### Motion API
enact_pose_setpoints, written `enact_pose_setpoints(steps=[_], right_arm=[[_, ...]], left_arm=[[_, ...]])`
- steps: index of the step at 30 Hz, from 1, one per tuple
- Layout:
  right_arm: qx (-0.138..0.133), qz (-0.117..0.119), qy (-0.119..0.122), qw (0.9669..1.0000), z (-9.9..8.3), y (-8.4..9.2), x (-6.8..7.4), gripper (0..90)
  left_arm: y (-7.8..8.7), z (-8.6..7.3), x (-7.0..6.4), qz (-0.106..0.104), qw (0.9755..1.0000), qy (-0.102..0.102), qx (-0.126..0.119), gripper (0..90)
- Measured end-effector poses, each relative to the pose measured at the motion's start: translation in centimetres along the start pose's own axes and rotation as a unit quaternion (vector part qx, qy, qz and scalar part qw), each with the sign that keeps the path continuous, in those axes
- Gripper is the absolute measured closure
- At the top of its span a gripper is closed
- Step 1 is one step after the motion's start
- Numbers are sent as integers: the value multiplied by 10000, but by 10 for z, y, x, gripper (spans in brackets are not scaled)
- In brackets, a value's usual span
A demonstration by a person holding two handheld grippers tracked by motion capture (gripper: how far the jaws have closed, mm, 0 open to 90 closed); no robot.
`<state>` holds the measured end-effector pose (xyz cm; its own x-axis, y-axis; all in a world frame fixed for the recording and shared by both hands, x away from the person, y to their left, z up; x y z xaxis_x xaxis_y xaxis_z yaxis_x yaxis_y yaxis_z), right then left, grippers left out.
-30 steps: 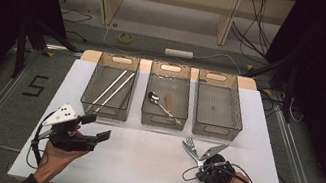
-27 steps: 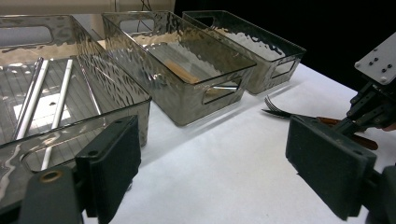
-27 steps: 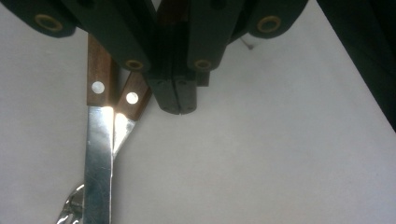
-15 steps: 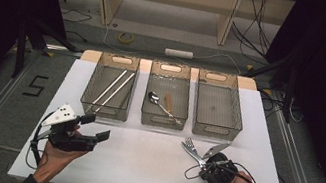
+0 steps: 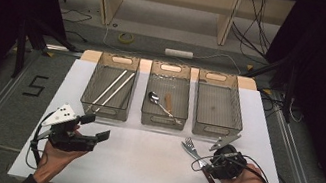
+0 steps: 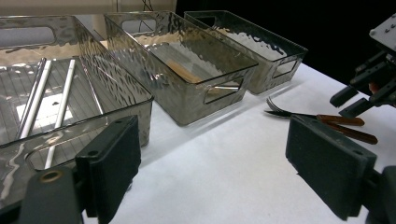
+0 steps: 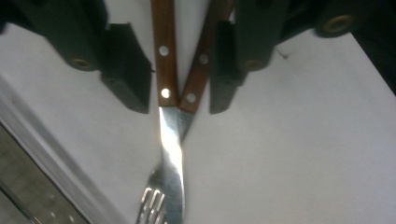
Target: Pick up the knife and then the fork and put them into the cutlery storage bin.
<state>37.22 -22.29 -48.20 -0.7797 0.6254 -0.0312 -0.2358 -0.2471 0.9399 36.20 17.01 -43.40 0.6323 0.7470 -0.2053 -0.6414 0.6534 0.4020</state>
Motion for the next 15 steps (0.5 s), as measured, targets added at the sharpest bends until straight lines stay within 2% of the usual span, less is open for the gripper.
enact_pose_setpoints(steps=[2,5,9,12,15], right_arm=[[104,-2,-40,9999,-1,0,-4,503],[129,12,-69,9999,-2,0,-9,462],[302,-45,-162,9994,-5,-3,-14,400],[348,-74,-219,9991,-8,-6,-18,390],[466,-122,-233,9986,-11,-9,-20,425]], left_arm=[[0,0,0,6,10000,3,1,177],[0,0,0,9,10000,3,0,177],[1,0,1,11,10000,10,-11,177],[1,0,1,12,10000,9,-13,177],[1,0,1,13,10000,9,-11,177]])
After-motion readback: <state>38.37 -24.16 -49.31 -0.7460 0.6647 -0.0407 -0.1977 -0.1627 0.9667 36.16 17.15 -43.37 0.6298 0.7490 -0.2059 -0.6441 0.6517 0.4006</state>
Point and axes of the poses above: each handheld gripper's, and its own axes: y roughly backward along the jaws, z roughly out of its top, x roughly to its left, the point moved 6 cm from there along -y, roughly forward along the jaws, and after that the axes turned 3 degrees about x, right-handed, at the moved point
